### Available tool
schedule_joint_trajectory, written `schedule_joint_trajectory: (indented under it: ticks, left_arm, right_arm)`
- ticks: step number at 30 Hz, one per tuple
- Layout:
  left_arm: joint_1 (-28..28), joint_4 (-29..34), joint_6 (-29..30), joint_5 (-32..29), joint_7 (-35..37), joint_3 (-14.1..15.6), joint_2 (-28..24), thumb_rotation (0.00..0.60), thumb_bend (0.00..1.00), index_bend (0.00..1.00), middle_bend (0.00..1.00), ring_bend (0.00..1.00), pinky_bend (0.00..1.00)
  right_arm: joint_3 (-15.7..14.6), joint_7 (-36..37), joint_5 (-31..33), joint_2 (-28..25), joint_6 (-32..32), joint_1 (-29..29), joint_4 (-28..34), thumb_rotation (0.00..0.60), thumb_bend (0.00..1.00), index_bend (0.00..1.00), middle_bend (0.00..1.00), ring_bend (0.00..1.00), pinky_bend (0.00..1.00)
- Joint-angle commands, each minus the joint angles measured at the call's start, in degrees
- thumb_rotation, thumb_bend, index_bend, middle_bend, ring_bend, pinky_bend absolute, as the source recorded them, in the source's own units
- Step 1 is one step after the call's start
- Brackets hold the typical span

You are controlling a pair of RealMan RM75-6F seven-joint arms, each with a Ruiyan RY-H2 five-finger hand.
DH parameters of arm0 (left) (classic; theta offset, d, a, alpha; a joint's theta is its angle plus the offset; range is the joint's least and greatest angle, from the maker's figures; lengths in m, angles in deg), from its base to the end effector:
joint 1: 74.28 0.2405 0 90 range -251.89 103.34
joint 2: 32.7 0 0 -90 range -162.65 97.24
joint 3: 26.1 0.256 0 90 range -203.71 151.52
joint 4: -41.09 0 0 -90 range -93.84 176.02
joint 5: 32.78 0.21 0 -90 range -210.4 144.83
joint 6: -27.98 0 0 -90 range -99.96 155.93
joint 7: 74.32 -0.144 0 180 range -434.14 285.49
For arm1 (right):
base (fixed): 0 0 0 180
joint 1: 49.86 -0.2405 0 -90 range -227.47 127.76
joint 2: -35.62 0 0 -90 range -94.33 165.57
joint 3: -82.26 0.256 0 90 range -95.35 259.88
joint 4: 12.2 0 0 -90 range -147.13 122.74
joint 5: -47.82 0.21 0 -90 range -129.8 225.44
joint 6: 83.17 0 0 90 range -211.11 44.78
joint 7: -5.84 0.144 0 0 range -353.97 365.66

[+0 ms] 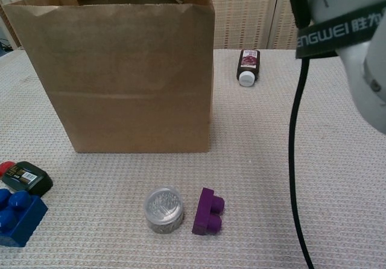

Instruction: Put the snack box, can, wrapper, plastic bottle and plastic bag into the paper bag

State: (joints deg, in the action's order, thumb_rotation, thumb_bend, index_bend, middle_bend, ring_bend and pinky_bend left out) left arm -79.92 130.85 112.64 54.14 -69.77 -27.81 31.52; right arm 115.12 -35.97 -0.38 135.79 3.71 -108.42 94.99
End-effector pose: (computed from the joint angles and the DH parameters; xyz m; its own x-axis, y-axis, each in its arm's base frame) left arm -0.3172 0.1818 0.1584 0.3647 0.0230 0.9308 0.9309 -0.0330 -0.3639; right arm 0.0538 -0.3305 0.0523 -0.0252 0.0786 0.9966 -0.9496 -0.3135 0.0007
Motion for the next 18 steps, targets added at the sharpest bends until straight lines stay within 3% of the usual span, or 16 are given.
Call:
schedule_joint_trajectory:
  ticks: [1, 4, 6, 18]
  left_arm:
    - [0.01, 0.04, 0.02, -0.03, -0.07, -0.02, 0.02, 0.600, 0.37, 0.12, 0.00, 0.00, 0.00]
    - [0.01, 0.05, 0.00, -0.05, -0.05, -0.02, 0.01, 0.600, 0.37, 0.12, 0.00, 0.00, 0.00]
    - [0.00, 0.04, -0.02, -0.03, 0.03, -0.01, -0.01, 0.600, 0.37, 0.12, 0.00, 0.00, 0.00]
    - [-0.01, -0.10, -0.06, 0.09, 0.53, 0.05, -0.11, 0.600, 0.37, 0.12, 0.00, 0.00, 0.00]
  right_arm:
    - [-1.13, -1.00, 3.05, -0.91, -2.27, 0.45, 0.46, 0.600, 0.32, 0.43, 0.54, 0.41, 0.55]
    - [-1.27, -1.15, 4.77, -1.27, -3.43, 0.42, 0.78, 0.600, 0.32, 0.17, 0.38, 0.26, 0.44]
    - [-1.41, -1.14, 5.42, -1.29, -3.83, 0.28, 0.77, 0.600, 0.30, 0.11, 0.33, 0.22, 0.40]
    - [-1.41, 0.07, 4.75, -1.91, -3.03, 0.30, 1.34, 0.600, 0.24, 0.01, 0.24, 0.14, 0.33]
